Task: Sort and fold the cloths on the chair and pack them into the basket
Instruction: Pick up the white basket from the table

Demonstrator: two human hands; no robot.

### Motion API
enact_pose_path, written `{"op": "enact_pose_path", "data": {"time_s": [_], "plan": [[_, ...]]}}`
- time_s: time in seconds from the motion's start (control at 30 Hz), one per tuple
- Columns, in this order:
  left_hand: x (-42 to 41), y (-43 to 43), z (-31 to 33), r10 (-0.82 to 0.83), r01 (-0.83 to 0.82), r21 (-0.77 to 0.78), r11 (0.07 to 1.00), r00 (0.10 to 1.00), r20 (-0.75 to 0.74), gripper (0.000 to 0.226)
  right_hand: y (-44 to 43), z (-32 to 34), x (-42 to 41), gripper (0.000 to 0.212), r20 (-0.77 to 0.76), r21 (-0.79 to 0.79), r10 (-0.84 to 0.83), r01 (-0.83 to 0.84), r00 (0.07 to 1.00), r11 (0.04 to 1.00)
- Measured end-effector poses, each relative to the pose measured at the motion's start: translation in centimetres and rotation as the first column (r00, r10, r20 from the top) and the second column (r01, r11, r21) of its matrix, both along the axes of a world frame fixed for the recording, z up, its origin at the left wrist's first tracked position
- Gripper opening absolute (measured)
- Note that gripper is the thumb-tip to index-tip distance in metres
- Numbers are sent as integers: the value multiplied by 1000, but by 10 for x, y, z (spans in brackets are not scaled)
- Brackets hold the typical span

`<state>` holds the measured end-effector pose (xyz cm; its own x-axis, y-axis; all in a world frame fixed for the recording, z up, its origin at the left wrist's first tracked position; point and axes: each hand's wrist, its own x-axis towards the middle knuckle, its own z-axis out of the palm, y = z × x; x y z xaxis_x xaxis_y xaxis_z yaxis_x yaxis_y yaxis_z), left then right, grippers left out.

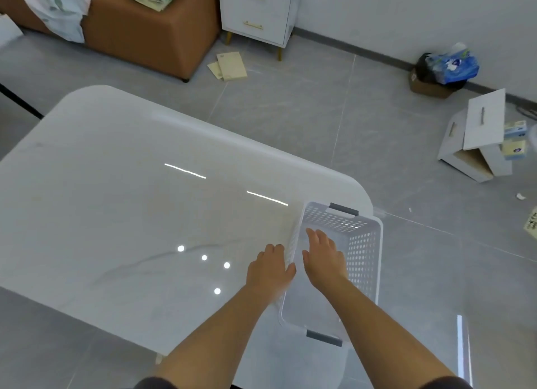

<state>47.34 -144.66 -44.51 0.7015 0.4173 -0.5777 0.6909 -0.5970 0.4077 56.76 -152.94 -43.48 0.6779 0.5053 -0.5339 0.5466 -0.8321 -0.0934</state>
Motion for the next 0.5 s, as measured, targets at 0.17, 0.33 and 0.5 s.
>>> {"op": "enact_pose_path", "data": {"time_s": [0.17,0.33,0.5], "plan": [[6,-13,-11,30,-42,-112,993,994,-105,45,-11,-12,13,51,17,-46,38,-38,999,998],[6,-8,-11,70,-80,-60,995,984,-161,31,-22,-12,19,52,139,-148,109,-88,984,985],[-12,16,-11,145,-148,2,989,965,-217,29,-23,-17,17,72,150,-70,-124,135,981,988]]}}
